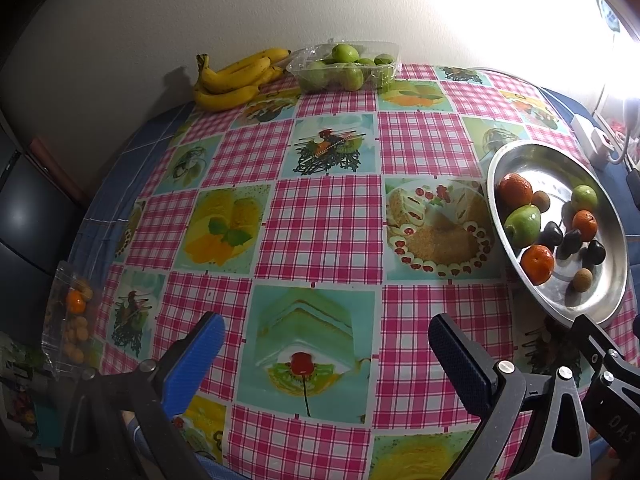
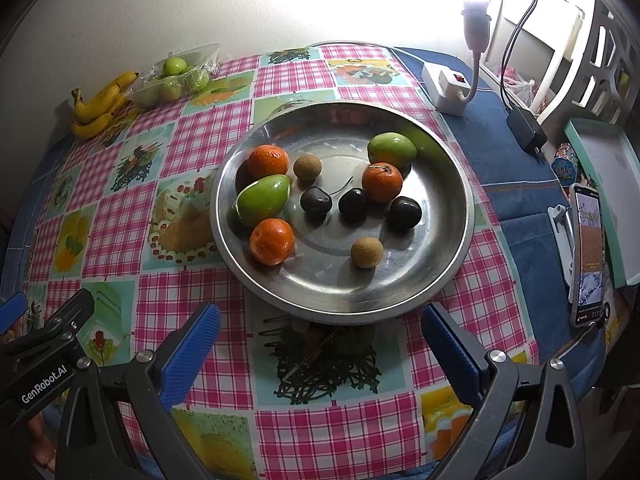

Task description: Organize fruits

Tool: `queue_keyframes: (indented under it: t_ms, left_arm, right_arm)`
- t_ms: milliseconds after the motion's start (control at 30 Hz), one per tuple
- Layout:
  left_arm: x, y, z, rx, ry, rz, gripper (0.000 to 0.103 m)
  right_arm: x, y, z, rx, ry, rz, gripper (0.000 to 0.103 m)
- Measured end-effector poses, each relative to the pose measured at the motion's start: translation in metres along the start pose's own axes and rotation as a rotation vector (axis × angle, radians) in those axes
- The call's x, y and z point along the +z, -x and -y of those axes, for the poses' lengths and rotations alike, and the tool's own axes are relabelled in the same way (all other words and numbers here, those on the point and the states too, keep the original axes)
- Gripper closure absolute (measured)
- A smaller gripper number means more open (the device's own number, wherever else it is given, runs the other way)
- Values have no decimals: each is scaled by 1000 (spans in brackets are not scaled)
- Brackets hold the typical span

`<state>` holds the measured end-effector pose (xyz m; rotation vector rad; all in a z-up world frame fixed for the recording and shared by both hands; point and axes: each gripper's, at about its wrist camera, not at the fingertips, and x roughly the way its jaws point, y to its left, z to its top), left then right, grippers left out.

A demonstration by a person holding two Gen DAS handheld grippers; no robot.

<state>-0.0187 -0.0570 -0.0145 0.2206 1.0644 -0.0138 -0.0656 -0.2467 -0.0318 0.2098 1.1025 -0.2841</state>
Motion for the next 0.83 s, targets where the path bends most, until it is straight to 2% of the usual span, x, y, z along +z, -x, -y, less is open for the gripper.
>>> queue_keyframes:
  t_ms: [833]
  left_arm:
    - [0, 2, -5, -22, 6, 17, 0]
  right_arm:
    - [0, 1, 0, 1, 1, 0, 3]
